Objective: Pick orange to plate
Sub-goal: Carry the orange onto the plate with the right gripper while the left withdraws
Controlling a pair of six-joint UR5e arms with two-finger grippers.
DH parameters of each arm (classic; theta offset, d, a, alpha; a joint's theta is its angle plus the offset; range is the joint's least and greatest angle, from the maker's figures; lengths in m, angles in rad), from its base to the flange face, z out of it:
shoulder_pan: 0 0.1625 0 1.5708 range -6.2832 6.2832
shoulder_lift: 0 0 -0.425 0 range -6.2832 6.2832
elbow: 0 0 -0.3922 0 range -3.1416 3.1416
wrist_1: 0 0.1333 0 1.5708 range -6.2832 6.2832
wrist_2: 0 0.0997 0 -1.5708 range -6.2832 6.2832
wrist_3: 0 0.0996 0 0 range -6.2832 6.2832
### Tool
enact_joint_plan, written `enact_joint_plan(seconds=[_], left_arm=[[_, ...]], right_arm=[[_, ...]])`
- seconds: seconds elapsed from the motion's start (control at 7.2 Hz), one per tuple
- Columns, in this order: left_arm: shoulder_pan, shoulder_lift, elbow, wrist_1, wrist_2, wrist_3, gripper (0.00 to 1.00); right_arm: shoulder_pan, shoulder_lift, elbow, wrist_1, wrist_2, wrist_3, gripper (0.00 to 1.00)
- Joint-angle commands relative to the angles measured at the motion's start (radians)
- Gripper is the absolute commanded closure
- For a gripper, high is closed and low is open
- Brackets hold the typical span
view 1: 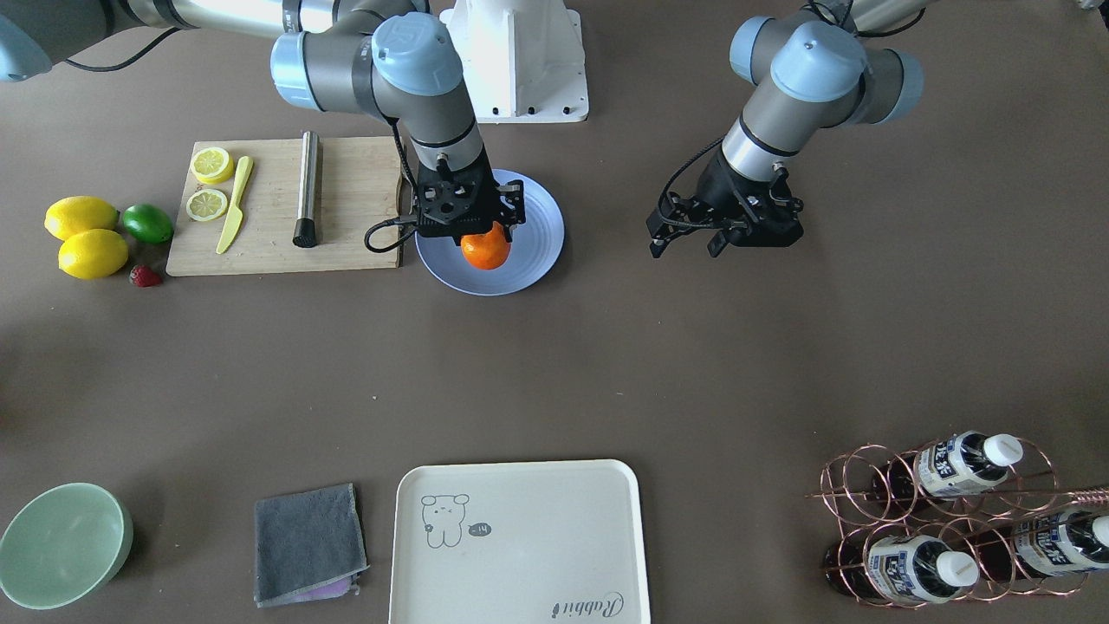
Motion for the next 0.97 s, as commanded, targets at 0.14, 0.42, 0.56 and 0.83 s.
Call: enact_joint_plan(seconds=[0.14,0.42,0.56,0.83], left_arm=[[-0.031,0.021,-0.001,-0.001,-0.015,0.044,0.03],[-0.031,0.021,-0.003,0.001,-0.015,0.041,0.03],[-0.031,0.02,-0.005,0.002,-0.015,0.041,0.03],[-0.092,0.018,0.008,0.036,-0.101,0.062,0.03]], right_arm=[[-0.08,-0.004,-0.005,-0.007,-0.048,0.014,1.0],[-0.08,-0.007,-0.005,-0.007,-0.05,0.014,0.32],[-0.079,-0.011,0.001,-0.007,-0.05,0.014,0.0],[-0.013,-0.033,0.039,-0.012,-0.01,-0.004,0.0]])
